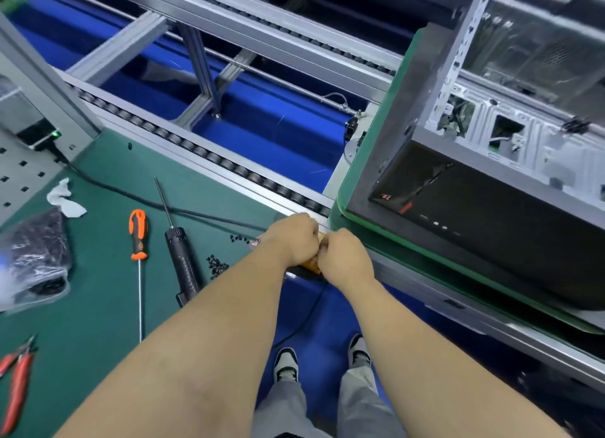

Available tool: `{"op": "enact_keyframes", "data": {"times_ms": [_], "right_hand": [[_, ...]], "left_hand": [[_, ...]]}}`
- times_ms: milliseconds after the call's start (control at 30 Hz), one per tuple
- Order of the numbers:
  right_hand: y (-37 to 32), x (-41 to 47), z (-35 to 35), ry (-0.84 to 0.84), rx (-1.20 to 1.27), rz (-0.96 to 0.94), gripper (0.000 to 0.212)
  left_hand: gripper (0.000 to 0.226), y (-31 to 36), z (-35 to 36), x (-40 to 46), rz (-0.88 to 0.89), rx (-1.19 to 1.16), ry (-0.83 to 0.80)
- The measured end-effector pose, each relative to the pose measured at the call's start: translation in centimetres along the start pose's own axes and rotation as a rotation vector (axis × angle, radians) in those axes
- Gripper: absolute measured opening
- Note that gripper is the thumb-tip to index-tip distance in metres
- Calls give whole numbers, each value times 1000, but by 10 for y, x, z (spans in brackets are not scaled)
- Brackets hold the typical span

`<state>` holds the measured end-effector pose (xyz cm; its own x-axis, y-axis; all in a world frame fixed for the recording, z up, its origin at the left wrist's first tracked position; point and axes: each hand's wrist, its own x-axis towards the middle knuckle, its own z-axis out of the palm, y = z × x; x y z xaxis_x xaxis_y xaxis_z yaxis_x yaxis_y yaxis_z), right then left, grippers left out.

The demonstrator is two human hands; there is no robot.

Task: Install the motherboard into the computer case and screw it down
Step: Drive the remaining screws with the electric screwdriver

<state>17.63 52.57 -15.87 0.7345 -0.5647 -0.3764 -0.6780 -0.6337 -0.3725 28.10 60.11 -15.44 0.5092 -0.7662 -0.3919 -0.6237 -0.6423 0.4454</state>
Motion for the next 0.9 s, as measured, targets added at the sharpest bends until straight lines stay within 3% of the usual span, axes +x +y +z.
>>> {"op": "enact_keyframes", "data": {"times_ms": [133, 333, 433, 567, 667, 833, 900], "right_hand": [[-4, -18, 13, -91, 137, 31, 8], [-19, -39, 41, -367, 126, -47, 22], [-26, -43, 45, -364, 156, -72, 29], [-35, -39, 19, -251, 193, -67, 18], [-41, -33, -25, -70, 249, -55, 20], [-27, -24, -140, 263, 428, -104, 20], [-13, -24, -186, 286, 586, -131, 21]], "left_hand": [[19, -10, -2, -11, -53, -26, -89], [17, -34, 3, -35, -73, 127, -354], [19, -43, 2, -45, -92, 110, -378], [22, -38, -19, -42, -127, -62, -131], [19, -12, -46, -27, -100, -116, 97], [13, 75, -104, 14, -18, -231, 371], [14, 124, -129, 33, 44, -316, 461]]}}
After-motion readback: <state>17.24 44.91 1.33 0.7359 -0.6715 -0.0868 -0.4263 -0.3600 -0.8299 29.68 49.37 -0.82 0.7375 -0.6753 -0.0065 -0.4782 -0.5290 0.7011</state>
